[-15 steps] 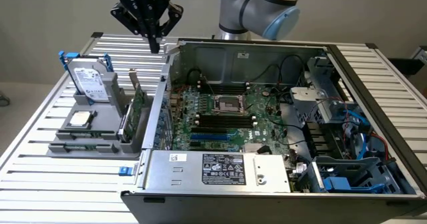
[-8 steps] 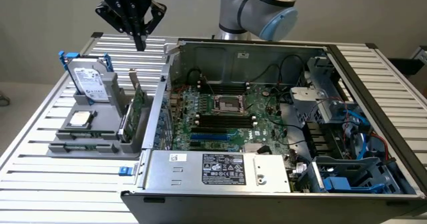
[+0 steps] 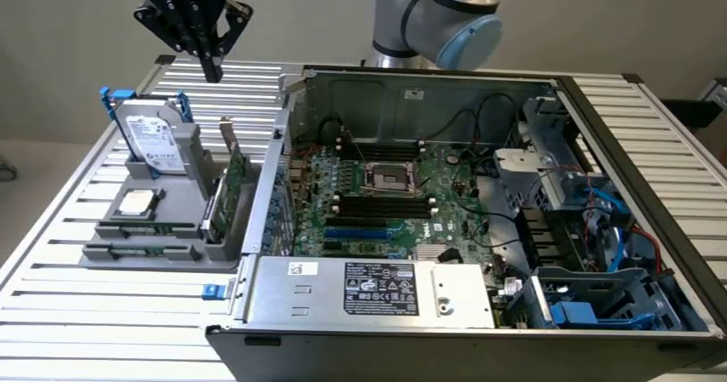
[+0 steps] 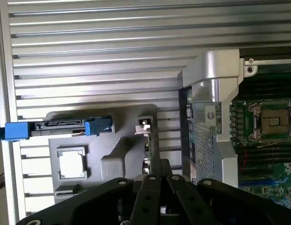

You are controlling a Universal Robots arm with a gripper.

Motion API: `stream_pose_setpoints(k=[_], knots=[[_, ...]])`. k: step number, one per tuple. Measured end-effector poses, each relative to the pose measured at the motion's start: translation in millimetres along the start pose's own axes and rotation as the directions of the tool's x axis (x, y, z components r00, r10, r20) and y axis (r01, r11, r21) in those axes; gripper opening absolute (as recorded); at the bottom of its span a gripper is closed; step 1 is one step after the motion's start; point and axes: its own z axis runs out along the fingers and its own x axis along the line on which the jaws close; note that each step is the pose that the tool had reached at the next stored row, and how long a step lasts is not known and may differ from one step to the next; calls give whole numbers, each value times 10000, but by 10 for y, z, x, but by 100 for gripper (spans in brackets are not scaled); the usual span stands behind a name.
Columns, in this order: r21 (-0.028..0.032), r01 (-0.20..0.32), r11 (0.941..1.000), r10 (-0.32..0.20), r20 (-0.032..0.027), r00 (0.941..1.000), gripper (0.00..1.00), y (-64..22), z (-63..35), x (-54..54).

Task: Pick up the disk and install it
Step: 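Reach for the disk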

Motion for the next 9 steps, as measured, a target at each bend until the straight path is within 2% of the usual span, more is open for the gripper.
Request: stream_pose_setpoints(k=[9], knots=[[0, -1, 10000, 1, 0, 10000, 11, 103, 46, 421]])
